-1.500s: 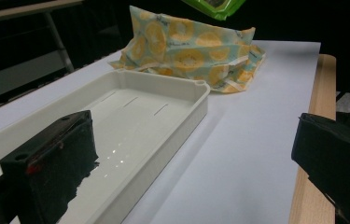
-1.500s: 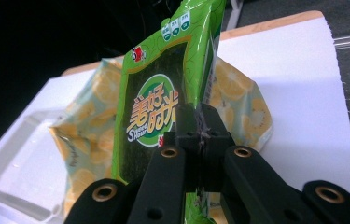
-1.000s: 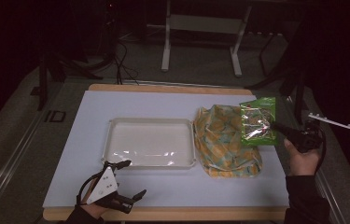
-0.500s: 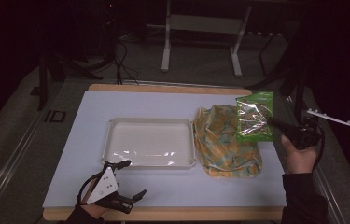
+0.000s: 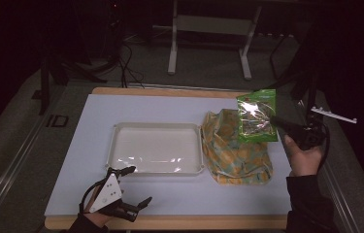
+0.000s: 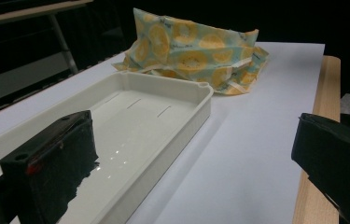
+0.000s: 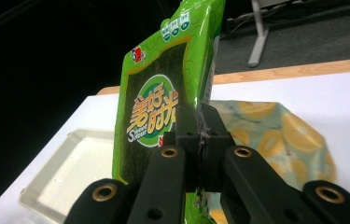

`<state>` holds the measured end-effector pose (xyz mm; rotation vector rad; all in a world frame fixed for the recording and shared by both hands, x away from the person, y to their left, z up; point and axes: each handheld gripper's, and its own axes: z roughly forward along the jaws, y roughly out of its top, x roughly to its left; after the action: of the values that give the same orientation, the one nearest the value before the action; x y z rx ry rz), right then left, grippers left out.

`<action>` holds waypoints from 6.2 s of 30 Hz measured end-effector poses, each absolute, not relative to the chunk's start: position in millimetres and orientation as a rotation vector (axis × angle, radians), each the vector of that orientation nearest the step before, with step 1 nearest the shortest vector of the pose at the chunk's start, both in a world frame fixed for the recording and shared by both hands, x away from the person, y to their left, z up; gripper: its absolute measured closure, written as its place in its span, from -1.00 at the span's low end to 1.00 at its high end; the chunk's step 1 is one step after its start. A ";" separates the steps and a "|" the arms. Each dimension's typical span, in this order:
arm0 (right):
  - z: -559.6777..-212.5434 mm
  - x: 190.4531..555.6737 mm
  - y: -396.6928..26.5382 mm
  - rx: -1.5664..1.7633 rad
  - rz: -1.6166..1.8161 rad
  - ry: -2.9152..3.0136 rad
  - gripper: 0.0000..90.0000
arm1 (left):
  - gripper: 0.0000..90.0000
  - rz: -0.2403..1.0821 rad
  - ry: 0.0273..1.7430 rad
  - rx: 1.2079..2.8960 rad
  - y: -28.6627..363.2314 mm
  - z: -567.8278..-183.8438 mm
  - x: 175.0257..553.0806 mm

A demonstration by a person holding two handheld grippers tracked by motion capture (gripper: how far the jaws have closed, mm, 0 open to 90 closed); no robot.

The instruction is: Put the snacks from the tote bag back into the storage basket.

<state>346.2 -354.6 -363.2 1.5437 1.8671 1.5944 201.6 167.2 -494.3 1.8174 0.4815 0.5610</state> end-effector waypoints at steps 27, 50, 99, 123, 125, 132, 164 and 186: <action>-353.0 355.2 -295.0 1.461 1.663 1.922 0.98 | -0.99 0.557 0.474 1.817 166.6 -494.5 201.2; -362.7 360.6 -243.9 1.420 1.678 1.970 0.98 | -0.99 0.553 0.467 1.815 166.3 -494.2 200.6; -412.9 361.3 -157.9 1.500 1.801 1.925 0.98 | -0.99 0.555 0.447 1.819 165.1 -493.1 199.6; -472.8 355.6 -153.1 1.665 1.772 1.939 0.98 | -0.99 0.553 0.443 1.822 164.6 -492.9 199.7; -478.1 354.2 -150.6 1.670 1.761 1.953 0.98 | -0.99 0.555 0.441 1.820 164.9 -492.8 199.7; -494.6 350.6 -149.9 1.726 1.751 1.948 0.98 | -0.99 0.555 0.442 1.820 164.9 -492.8 199.7; -528.8 333.8 -154.9 1.811 1.628 2.013 0.97 | -0.99 0.560 0.438 1.823 164.5 -492.9 199.6; -531.2 339.2 -153.2 1.746 1.483 2.085 0.82 | -0.99 0.560 0.435 1.824 164.6 -492.4 199.8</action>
<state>339.2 -153.2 -531.2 1.7465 2.0847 1.4832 199.8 164.6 -492.4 1.8245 0.4347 0.5599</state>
